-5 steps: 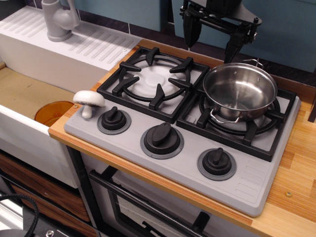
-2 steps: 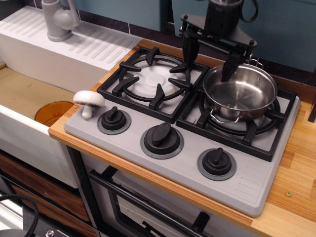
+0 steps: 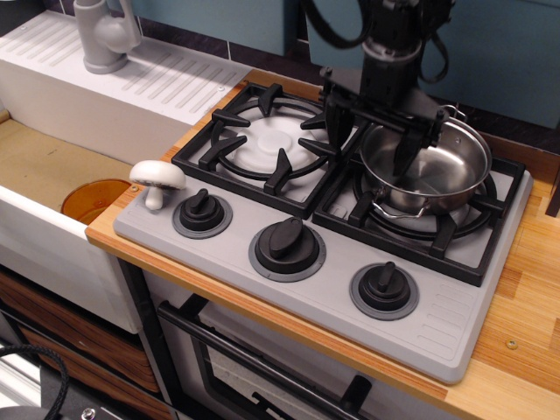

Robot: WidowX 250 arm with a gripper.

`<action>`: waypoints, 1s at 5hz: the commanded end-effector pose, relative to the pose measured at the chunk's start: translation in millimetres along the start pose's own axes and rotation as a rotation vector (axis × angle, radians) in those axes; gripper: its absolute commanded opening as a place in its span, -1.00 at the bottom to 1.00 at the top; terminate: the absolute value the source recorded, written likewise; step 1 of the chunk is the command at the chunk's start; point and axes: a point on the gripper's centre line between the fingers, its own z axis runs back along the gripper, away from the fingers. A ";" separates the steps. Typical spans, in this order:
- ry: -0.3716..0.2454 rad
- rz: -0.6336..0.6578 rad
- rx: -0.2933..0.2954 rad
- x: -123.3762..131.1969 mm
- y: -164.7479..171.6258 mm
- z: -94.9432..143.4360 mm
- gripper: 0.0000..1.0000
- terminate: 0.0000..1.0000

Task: Put pot or pan on stove and put mushroom in pot or pan

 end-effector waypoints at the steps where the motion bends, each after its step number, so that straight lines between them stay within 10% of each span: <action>1: -0.014 0.039 -0.017 -0.1 0.2 4.2 -1.00 -1.00; 5: 0.029 0.027 -0.027 6.5 -0.6 35.5 -1.00 -1.00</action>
